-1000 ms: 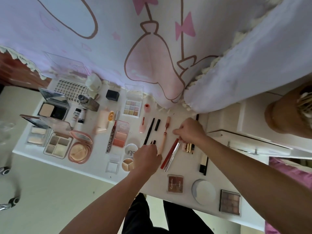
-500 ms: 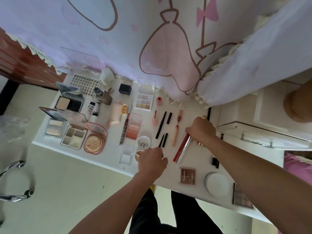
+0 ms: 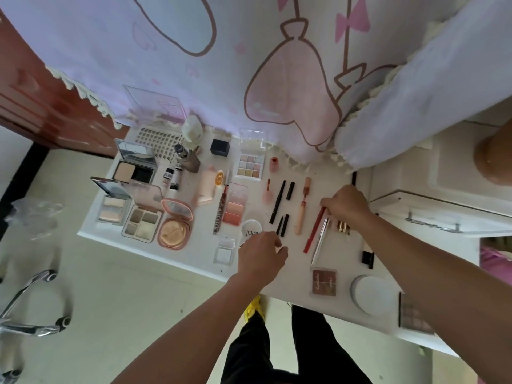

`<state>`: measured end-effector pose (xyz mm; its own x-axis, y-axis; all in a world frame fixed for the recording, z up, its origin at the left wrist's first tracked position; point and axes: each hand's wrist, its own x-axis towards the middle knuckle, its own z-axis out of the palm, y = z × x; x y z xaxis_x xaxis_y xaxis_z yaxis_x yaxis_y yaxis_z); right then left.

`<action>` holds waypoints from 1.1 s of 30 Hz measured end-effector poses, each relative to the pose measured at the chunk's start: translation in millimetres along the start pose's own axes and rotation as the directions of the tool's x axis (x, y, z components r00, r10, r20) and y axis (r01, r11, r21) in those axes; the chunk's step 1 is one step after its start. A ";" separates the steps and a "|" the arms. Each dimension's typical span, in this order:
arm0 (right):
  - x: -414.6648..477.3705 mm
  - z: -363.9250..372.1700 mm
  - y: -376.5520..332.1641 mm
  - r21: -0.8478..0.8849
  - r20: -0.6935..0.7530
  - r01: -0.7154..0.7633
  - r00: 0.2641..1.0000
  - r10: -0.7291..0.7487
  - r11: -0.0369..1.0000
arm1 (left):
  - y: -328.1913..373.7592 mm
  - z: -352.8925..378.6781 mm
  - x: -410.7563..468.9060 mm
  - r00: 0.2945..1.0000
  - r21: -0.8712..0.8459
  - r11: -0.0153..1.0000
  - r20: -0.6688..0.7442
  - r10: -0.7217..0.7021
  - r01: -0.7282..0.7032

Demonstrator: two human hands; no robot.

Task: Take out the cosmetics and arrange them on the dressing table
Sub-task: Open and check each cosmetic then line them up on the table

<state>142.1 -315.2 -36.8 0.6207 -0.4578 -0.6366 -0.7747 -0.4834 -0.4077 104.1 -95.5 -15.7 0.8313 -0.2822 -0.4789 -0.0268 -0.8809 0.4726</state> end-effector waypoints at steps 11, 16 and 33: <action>-99.3 -47.6 -47.9 0.548 0.072 0.076 0.988 -0.138 0.833 | 36.5 -58.3 -1.9 0.981 -0.349 0.921 0.023 0.194 -0.174; -124.8 -66.4 -50.8 0.510 0.114 0.178 0.956 -0.271 0.842 | 34.3 -91.7 -10.3 0.946 -0.272 0.911 0.008 0.325 -0.311; -175.4 -69.9 -60.2 0.473 0.074 0.332 0.908 -0.412 0.816 | 24.2 -147.8 -35.0 0.888 -0.405 0.834 0.102 0.449 -0.375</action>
<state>88.3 -258.0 145.2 0.8739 -0.1613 -0.4585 -0.4836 -0.1933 -0.8537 156.4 -50.8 121.9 0.6696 -0.6845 -0.2883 -0.1096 -0.4750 0.8731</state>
